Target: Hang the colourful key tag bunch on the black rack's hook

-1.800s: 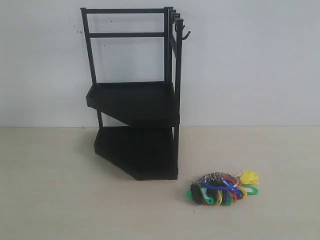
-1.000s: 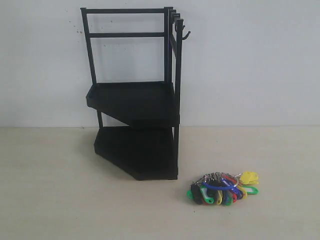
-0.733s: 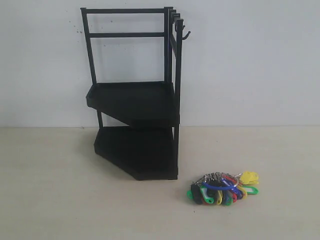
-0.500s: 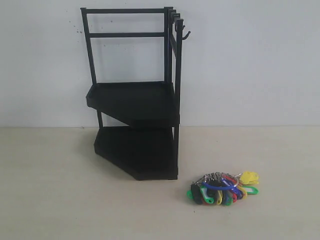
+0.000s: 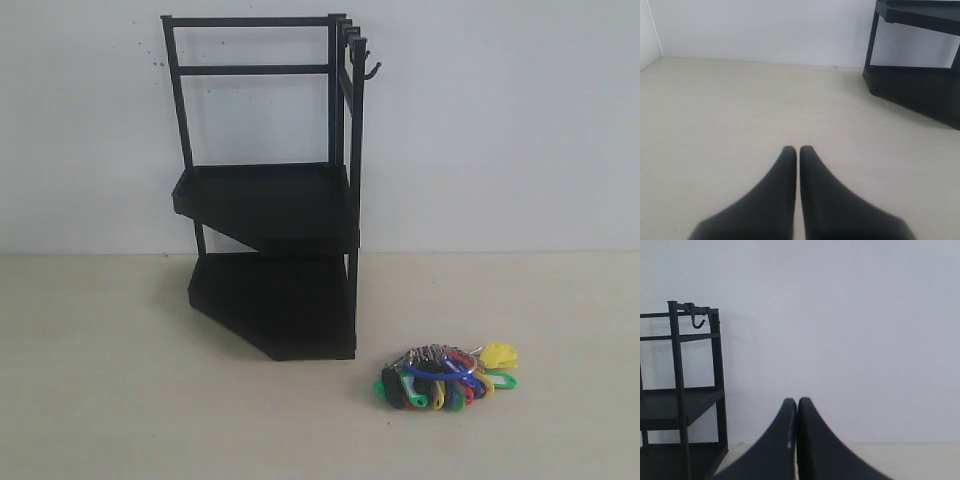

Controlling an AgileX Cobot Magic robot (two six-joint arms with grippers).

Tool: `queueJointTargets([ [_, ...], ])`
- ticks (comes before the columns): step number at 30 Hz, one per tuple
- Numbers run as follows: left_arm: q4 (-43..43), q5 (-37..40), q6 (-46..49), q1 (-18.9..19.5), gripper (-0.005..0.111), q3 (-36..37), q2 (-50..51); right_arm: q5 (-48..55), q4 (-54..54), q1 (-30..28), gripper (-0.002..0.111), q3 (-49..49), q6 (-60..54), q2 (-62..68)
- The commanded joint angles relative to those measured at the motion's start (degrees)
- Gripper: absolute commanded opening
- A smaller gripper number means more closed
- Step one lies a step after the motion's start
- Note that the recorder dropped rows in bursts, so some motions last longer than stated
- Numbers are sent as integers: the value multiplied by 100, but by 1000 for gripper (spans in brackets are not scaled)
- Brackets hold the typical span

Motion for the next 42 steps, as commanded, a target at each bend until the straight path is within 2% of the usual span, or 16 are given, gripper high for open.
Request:
queueJointTargets([
  [1,12,7,2,19,4,-14,20,524,-17,-38,0,-402,-341,-15],
  [7,12,7,2,19,4,-14,20,1418,-17,-38,0,-1220,-451,1000],
  [12,12,7,2,19,4,-14,20,783,-17,-38,0,-1296,-412,1966],
  [20,12,7,2,19,4,-14,20,-725,-17,-38,0,-1296,-412,2300],
  [29,12,7,2,19,4,-14,20,-854,-17,-38,0,-1296,356,2300],
  [34,12,7,2,19,4,-14,20,-374,-17,-38,0,-1296,355,2671],
  [38,12,7,2,19,4,-14,20,-1873,-17,-38,0,-1296,178,3944],
  [42,12,7,2,19,4,-14,20,-2199,-8,-38,0,-1670,754,5235],
])
